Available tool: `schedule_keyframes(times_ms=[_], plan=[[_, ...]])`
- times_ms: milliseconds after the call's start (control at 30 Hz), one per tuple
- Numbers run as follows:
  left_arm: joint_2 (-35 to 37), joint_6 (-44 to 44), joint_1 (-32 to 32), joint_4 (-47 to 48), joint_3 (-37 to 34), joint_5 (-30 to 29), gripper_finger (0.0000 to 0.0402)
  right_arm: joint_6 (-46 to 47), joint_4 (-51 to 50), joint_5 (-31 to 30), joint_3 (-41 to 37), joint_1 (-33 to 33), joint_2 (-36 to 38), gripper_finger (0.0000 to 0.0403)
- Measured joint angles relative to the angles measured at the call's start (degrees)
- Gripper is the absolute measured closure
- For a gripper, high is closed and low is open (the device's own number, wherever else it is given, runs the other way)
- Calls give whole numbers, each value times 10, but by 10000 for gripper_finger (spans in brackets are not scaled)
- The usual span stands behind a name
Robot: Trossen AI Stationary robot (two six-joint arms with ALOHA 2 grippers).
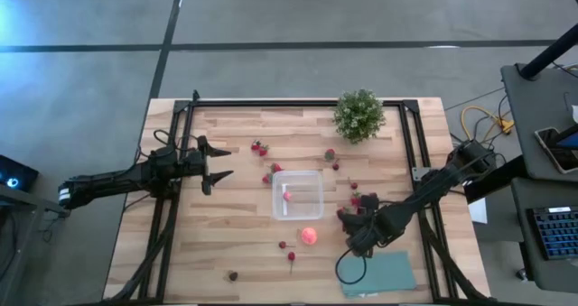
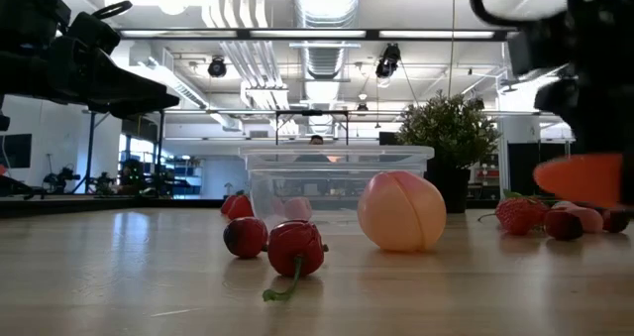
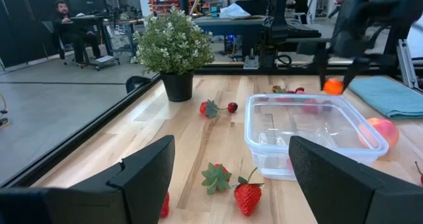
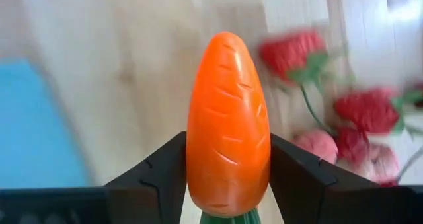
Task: Pick and placing Produce into tupperware
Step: Put the carrot into the transparent bin
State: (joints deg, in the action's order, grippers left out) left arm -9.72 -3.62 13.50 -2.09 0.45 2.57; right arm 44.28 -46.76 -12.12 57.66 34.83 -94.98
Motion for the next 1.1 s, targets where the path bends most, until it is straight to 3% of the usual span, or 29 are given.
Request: schedule_keyframes(times_ms=[200,400,567,733,1100], plan=[[0,0,0,0,0,0,119,-37,-17,-54,76,-16,1,232],[0,0,0,0,0,0,119,-133,-12,-90,127,-104,1,239],[0,0,0,0,0,0,119,-250,57,-42,141,-200,-3,234],[1,0,0,0,0,0,119,-287,105,31,185,-269,-41,231],[1,0,0,-4,0,0,119,-368,49,63,346,-300,-205,230]])
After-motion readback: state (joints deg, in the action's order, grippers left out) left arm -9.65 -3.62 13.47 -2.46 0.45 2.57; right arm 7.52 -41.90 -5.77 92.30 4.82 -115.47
